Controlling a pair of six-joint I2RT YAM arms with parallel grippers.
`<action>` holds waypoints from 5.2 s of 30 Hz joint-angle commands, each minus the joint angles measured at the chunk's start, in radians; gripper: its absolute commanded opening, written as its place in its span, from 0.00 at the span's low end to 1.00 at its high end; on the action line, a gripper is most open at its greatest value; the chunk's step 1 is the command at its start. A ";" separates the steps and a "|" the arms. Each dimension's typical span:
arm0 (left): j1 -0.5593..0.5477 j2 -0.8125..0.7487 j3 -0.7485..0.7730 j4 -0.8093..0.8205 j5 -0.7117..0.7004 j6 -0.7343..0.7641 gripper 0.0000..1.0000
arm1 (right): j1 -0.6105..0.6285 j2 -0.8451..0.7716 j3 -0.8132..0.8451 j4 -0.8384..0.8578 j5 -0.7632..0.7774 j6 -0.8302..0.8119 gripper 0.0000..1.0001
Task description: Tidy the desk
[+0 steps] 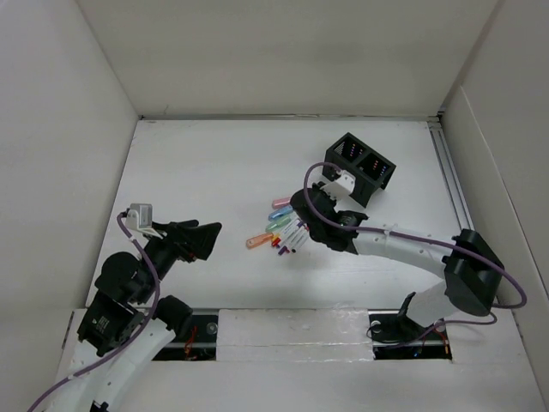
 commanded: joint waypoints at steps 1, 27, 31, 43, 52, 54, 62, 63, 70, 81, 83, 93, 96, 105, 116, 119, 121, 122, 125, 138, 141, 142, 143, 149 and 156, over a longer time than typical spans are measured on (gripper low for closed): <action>-0.005 0.033 -0.009 0.053 0.023 0.011 0.79 | -0.019 0.045 0.017 0.033 -0.074 -0.035 0.00; -0.005 0.045 -0.023 0.067 0.066 0.005 0.55 | -0.214 0.364 0.170 0.080 -0.361 -0.036 0.73; -0.005 0.038 -0.023 0.069 0.069 0.005 0.59 | -0.233 0.425 0.225 0.071 -0.384 -0.026 0.73; -0.005 0.041 -0.025 0.072 0.071 0.003 0.62 | -0.282 0.557 0.359 -0.024 -0.372 -0.033 0.60; -0.005 0.044 -0.025 0.069 0.066 0.002 0.62 | -0.291 0.630 0.439 -0.118 -0.372 -0.071 0.52; -0.005 0.045 -0.026 0.069 0.068 0.002 0.62 | -0.291 0.634 0.445 -0.122 -0.373 -0.076 0.51; -0.005 0.036 -0.025 0.070 0.066 0.002 0.63 | -0.259 0.671 0.528 -0.217 -0.340 -0.090 0.60; -0.005 0.035 -0.025 0.070 0.066 0.002 0.62 | -0.259 0.671 0.528 -0.217 -0.337 -0.090 0.60; -0.005 0.032 -0.025 0.072 0.071 0.002 0.62 | -0.238 0.709 0.600 -0.266 -0.306 -0.104 0.59; -0.005 0.024 -0.026 0.073 0.076 0.002 0.63 | -0.237 0.636 0.462 -0.259 -0.223 -0.055 0.64; -0.005 0.024 -0.028 0.073 0.076 0.002 0.63 | -0.237 0.639 0.466 -0.268 -0.229 -0.058 0.65; -0.005 0.013 -0.028 0.075 0.076 0.002 0.63 | -0.187 0.669 0.512 -0.262 -0.297 -0.050 0.64; -0.005 0.016 -0.028 0.075 0.079 0.002 0.63 | -0.187 0.686 0.545 -0.268 -0.321 -0.055 0.62; -0.005 0.025 -0.028 0.073 0.076 0.002 0.63 | -0.216 0.751 0.661 -0.280 -0.346 -0.064 0.48; -0.005 0.029 -0.026 0.073 0.076 0.003 0.63 | -0.216 0.823 0.787 -0.383 -0.294 -0.136 0.55; -0.005 0.027 -0.026 0.075 0.077 0.002 0.63 | -0.216 0.823 0.790 -0.391 -0.298 -0.168 0.50; -0.005 0.025 -0.026 0.075 0.079 0.003 0.63 | -0.216 0.830 0.802 -0.404 -0.301 -0.200 0.44; -0.005 0.025 -0.028 0.073 0.079 0.003 0.63 | -0.216 0.831 0.802 -0.412 -0.301 -0.200 0.44; -0.005 0.022 -0.026 0.075 0.079 0.003 0.63 | -0.207 0.840 0.824 -0.433 -0.298 -0.236 0.35; -0.005 0.025 -0.028 0.076 0.083 0.005 0.63 | -0.207 0.675 0.622 -0.083 -0.452 -0.188 0.13; -0.005 0.032 -0.026 0.075 0.085 0.007 0.63 | -0.216 0.592 0.559 0.014 -0.481 -0.150 0.13; -0.005 0.032 -0.026 0.073 0.083 0.007 0.63 | -0.216 0.573 0.552 0.028 -0.475 -0.145 0.13; -0.005 0.029 -0.028 0.075 0.083 0.007 0.63 | -0.216 0.558 0.546 0.046 -0.466 -0.147 0.13; -0.005 0.022 -0.028 0.075 0.082 0.005 0.63 | -0.216 0.441 0.529 0.051 -0.375 -0.180 0.13; -0.005 0.024 -0.028 0.075 0.086 0.005 0.63 | -0.260 0.283 0.465 0.016 -0.157 -0.233 0.12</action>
